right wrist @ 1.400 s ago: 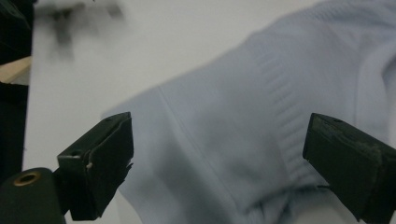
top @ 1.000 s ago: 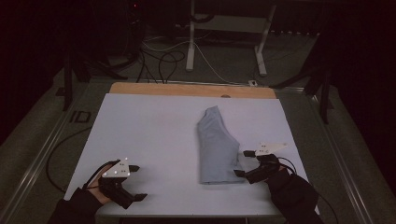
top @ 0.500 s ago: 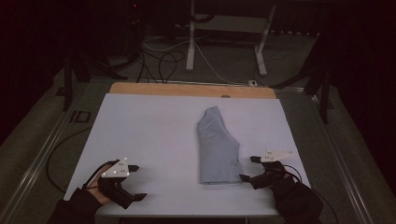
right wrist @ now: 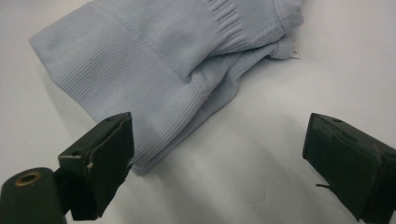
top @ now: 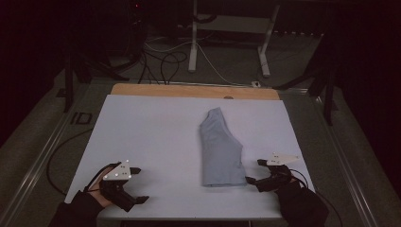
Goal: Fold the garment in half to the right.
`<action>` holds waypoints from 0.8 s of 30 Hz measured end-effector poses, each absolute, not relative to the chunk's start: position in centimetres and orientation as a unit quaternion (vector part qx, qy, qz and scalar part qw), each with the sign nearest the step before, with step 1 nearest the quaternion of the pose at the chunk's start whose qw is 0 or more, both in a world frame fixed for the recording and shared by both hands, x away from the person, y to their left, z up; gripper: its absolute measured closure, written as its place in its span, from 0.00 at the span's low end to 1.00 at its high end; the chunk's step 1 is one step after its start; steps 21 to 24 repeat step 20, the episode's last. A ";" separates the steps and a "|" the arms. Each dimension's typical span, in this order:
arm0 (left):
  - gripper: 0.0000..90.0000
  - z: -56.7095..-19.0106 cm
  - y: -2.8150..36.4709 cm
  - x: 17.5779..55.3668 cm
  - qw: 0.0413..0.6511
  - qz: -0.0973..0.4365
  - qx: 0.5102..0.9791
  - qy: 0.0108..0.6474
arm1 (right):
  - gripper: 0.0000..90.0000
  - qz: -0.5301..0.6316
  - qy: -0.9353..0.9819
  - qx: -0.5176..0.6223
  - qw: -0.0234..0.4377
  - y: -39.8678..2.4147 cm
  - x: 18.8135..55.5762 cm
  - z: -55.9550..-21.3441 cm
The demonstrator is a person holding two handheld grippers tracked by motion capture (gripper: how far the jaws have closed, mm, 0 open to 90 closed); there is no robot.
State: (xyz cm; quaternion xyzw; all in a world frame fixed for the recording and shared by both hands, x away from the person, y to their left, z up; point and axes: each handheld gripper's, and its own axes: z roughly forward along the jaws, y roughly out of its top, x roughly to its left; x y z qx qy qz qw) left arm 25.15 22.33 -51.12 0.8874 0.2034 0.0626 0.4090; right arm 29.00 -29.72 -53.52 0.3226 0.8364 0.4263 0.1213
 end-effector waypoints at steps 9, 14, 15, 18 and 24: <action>0.00 -51.2 22.4 25.2 0.410 0.066 0.886 0.206 | 0.10 0.428 0.837 0.320 0.120 -29.6 28.9 -53.5; 0.00 -51.3 22.5 25.2 0.408 0.065 0.887 0.208 | 0.10 0.426 0.840 0.315 0.116 -29.4 28.8 -53.5; 0.00 -51.3 22.5 25.2 0.408 0.065 0.887 0.208 | 0.10 0.425 0.841 0.315 0.116 -29.4 28.8 -53.5; 0.00 -51.3 22.5 25.1 0.407 0.065 0.887 0.207 | 0.10 0.425 0.841 0.314 0.115 -29.4 28.8 -53.5; 0.00 -51.2 22.5 25.1 0.408 0.066 0.887 0.207 | 0.10 0.425 0.842 0.312 0.116 -29.5 28.8 -53.4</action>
